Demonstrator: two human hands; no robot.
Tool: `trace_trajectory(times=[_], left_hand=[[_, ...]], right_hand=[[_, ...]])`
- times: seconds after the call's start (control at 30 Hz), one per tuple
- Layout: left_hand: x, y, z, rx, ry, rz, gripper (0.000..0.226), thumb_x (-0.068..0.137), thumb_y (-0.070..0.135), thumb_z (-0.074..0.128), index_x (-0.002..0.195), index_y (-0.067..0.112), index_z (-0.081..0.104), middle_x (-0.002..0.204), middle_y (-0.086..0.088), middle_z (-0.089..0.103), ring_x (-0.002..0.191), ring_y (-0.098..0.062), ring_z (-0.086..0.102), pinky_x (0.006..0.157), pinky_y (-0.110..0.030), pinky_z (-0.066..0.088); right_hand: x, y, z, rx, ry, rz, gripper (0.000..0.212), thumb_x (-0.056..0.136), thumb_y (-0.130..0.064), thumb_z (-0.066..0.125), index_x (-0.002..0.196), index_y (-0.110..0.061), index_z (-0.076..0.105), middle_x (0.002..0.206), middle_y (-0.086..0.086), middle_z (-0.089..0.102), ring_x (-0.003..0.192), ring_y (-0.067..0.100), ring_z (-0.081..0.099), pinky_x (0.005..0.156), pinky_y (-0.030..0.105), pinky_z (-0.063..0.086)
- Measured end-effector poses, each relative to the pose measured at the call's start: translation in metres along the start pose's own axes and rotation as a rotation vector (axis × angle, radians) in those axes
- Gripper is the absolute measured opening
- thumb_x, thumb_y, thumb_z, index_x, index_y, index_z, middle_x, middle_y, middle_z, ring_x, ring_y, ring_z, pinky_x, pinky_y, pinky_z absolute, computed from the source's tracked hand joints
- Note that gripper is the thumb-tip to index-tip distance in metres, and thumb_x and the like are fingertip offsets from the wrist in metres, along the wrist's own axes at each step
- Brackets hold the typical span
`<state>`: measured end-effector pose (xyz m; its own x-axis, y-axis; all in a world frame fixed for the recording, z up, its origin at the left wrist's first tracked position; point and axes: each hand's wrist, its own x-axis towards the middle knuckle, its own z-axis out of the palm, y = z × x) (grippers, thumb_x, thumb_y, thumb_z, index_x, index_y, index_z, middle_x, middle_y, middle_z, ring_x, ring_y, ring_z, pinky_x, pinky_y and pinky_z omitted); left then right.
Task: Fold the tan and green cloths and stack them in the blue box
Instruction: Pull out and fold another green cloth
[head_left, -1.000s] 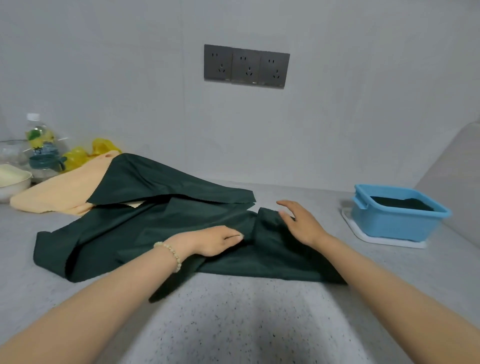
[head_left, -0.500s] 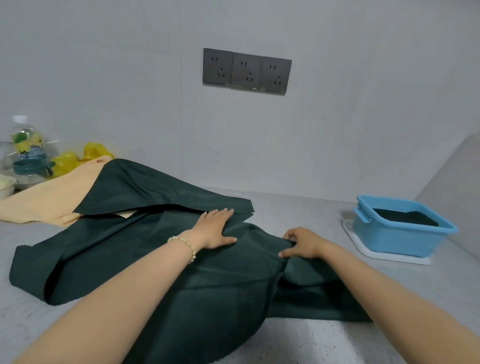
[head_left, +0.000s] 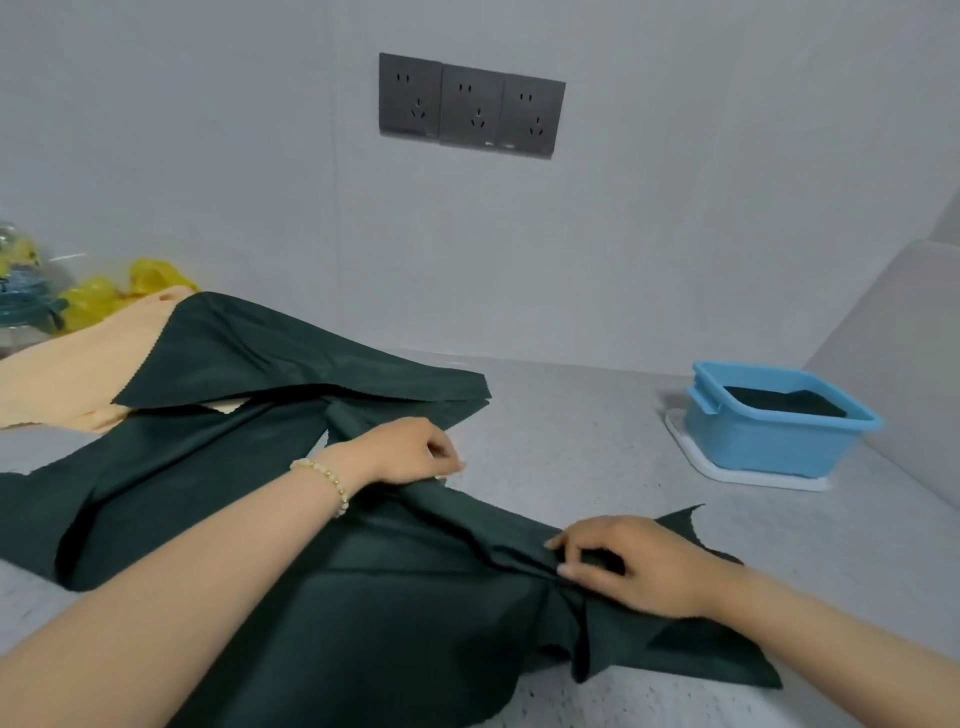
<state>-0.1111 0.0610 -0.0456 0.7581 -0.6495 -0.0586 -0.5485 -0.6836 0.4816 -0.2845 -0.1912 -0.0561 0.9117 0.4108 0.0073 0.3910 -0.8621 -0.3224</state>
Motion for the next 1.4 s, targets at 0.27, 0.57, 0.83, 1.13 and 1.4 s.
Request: trace_trajectory(times=[0.27, 0.57, 0.83, 1.13, 1.4], left_hand=[[-0.026, 0.006, 0.018, -0.048, -0.116, 0.093, 0.036, 0.074, 0.064, 0.066, 0.099, 0.038, 0.069, 0.103, 0.021, 0.063, 0.103, -0.002, 0.056, 0.098, -0.025, 0.044], [-0.012, 0.006, -0.024, -0.03, -0.096, 0.074, 0.011, 0.083, 0.017, 0.073, 0.091, 0.023, 0.068, 0.077, 0.011, 0.061, 0.07, -0.004, 0.054, 0.069, -0.013, 0.043], [0.049, 0.042, -0.041, 0.306, 0.726, -0.023, 0.043, 0.092, 0.009, 0.052, 0.133, 0.023, 0.049, 0.134, 0.003, 0.049, 0.125, -0.019, 0.041, 0.101, -0.028, 0.028], [0.046, 0.016, 0.063, 0.303, -0.057, -0.255, 0.07, 0.091, 0.07, 0.019, 0.152, 0.038, 0.003, 0.161, 0.005, -0.005, 0.148, -0.025, -0.007, 0.115, -0.054, -0.006], [0.049, 0.01, 0.074, 0.329, 0.057, -0.262, 0.072, 0.089, 0.073, 0.015, 0.151, 0.041, -0.002, 0.16, 0.008, -0.01, 0.147, -0.022, -0.013, 0.114, -0.055, -0.011]], right_hand=[[0.006, 0.006, -0.015, 0.317, -0.059, 0.197, 0.027, 0.079, -0.038, 0.074, 0.099, -0.022, 0.067, 0.1, -0.006, 0.066, 0.09, 0.01, 0.063, 0.087, 0.028, 0.052], [0.026, 0.036, -0.052, 0.269, -0.087, 0.326, 0.014, 0.087, -0.021, 0.067, 0.083, -0.007, 0.068, 0.076, -0.003, 0.068, 0.068, 0.008, 0.061, 0.072, 0.025, 0.05], [0.101, 0.068, -0.082, -0.397, 0.607, 0.576, 0.046, 0.09, -0.013, 0.054, 0.135, -0.014, 0.044, 0.135, 0.006, 0.047, 0.122, 0.025, 0.044, 0.105, 0.033, 0.029], [0.11, 0.079, 0.005, -0.062, -0.063, 0.674, 0.06, 0.098, -0.054, 0.029, 0.151, -0.029, 0.015, 0.16, -0.002, 0.005, 0.147, 0.023, 0.005, 0.118, 0.047, 0.009], [0.076, 0.089, 0.025, -0.105, 0.094, 0.588, 0.056, 0.099, -0.054, 0.02, 0.15, -0.036, 0.01, 0.16, -0.009, 0.0, 0.147, 0.013, -0.004, 0.119, 0.038, -0.002]])
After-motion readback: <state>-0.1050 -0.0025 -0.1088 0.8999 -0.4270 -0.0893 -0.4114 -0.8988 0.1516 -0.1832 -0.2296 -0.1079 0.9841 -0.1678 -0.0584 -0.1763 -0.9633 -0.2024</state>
